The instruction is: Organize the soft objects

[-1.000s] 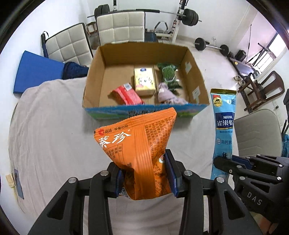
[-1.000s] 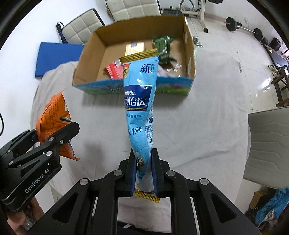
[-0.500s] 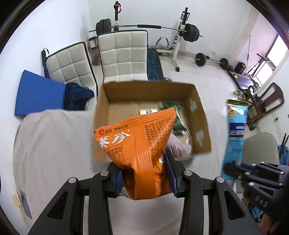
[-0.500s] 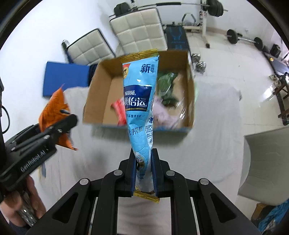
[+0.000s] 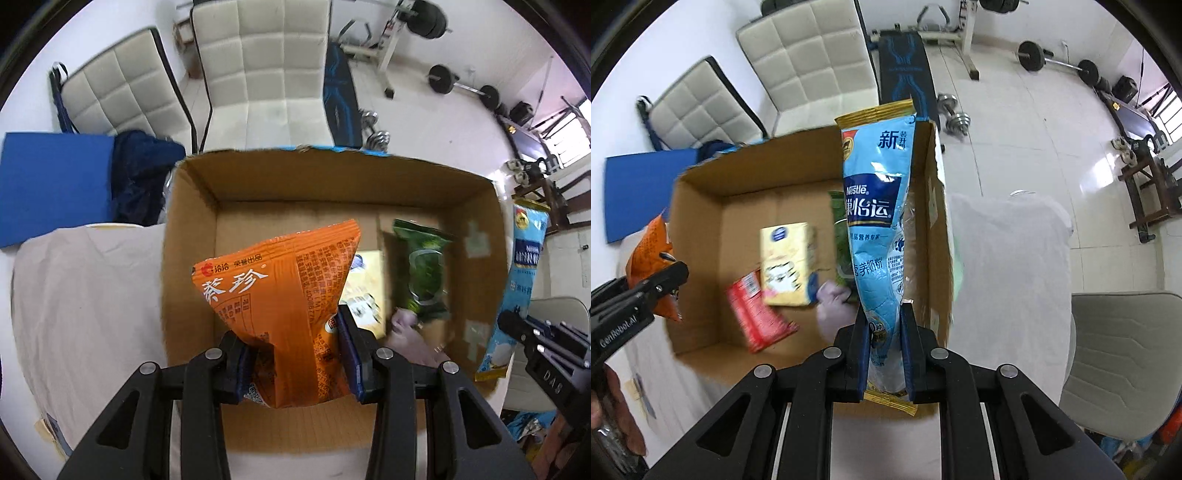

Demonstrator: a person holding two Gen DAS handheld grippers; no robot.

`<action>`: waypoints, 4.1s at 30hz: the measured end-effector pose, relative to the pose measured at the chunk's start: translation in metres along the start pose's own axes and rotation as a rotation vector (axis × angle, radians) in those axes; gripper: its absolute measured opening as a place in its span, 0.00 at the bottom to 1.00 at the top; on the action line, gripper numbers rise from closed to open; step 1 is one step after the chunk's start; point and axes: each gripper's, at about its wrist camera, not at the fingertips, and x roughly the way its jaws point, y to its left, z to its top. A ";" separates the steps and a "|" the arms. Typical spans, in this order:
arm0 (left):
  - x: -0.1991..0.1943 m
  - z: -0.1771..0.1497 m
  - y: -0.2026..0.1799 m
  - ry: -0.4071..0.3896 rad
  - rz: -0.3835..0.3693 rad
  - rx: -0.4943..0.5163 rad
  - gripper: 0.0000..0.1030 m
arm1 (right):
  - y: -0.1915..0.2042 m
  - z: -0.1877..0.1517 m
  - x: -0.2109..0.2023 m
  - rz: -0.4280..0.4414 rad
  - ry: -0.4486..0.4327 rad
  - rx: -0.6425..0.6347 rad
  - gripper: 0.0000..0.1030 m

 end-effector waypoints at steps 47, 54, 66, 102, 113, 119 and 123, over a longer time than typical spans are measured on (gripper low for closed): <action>0.015 -0.003 0.002 0.048 0.020 -0.029 0.70 | 0.031 0.026 0.059 -0.067 0.086 -0.034 0.64; -0.001 -0.017 0.010 0.014 0.028 -0.028 0.93 | 0.031 0.010 0.047 -0.018 0.068 -0.019 0.96; -0.055 -0.061 0.004 -0.104 0.031 -0.052 0.97 | 0.026 -0.035 -0.001 -0.026 -0.008 -0.022 1.00; -0.303 -0.280 -0.043 -0.441 0.082 -0.067 0.97 | 0.007 -0.297 -0.315 0.063 -0.445 -0.120 1.00; -0.317 -0.286 -0.041 -0.519 0.115 -0.083 0.97 | 0.005 -0.306 -0.335 0.046 -0.476 -0.120 1.00; -0.312 -0.280 -0.036 -0.537 0.128 -0.096 0.97 | 0.004 -0.290 -0.328 0.033 -0.491 -0.093 1.00; -0.311 -0.277 -0.038 -0.549 0.144 -0.084 1.00 | 0.006 -0.279 -0.325 0.019 -0.501 -0.082 1.00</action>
